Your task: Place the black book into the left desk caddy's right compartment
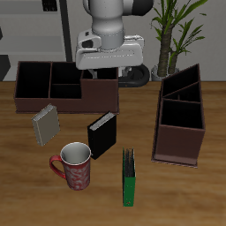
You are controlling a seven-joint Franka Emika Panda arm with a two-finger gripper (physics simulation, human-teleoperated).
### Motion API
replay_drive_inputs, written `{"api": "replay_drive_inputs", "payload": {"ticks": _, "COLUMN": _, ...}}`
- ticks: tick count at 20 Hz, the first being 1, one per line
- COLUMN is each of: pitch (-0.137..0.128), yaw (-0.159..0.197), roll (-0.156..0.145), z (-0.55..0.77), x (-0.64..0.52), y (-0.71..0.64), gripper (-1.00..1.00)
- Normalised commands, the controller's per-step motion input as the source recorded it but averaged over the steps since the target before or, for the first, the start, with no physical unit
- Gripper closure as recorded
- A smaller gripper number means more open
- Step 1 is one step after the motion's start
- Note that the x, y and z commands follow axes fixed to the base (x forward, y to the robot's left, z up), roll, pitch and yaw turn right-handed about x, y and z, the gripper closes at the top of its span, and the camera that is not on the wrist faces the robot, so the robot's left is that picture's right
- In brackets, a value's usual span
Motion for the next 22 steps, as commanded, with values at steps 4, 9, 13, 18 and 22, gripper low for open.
{"api": "replay_drive_inputs", "payload": {"ticks": 4, "pitch": -0.019, "yaw": -0.118, "roll": -0.063, "z": -0.14, "x": 0.14, "y": -0.28, "gripper": -1.0}}
{"api": "replay_drive_inputs", "payload": {"ticks": 9, "pitch": -0.007, "yaw": -0.028, "roll": -0.018, "z": -0.13, "x": 0.09, "y": -0.06, "gripper": -1.0}}
{"api": "replay_drive_inputs", "payload": {"ticks": 13, "pitch": -0.027, "yaw": -0.101, "roll": -0.031, "z": -0.11, "x": 0.08, "y": -0.13, "gripper": -1.0}}
{"api": "replay_drive_inputs", "payload": {"ticks": 18, "pitch": -0.04, "yaw": -0.113, "roll": -0.043, "z": -0.1, "x": 0.07, "y": -0.15, "gripper": -1.0}}
{"api": "replay_drive_inputs", "payload": {"ticks": 22, "pitch": -0.029, "yaw": -0.093, "roll": 0.006, "z": -0.08, "x": 0.12, "y": -0.1, "gripper": -1.0}}
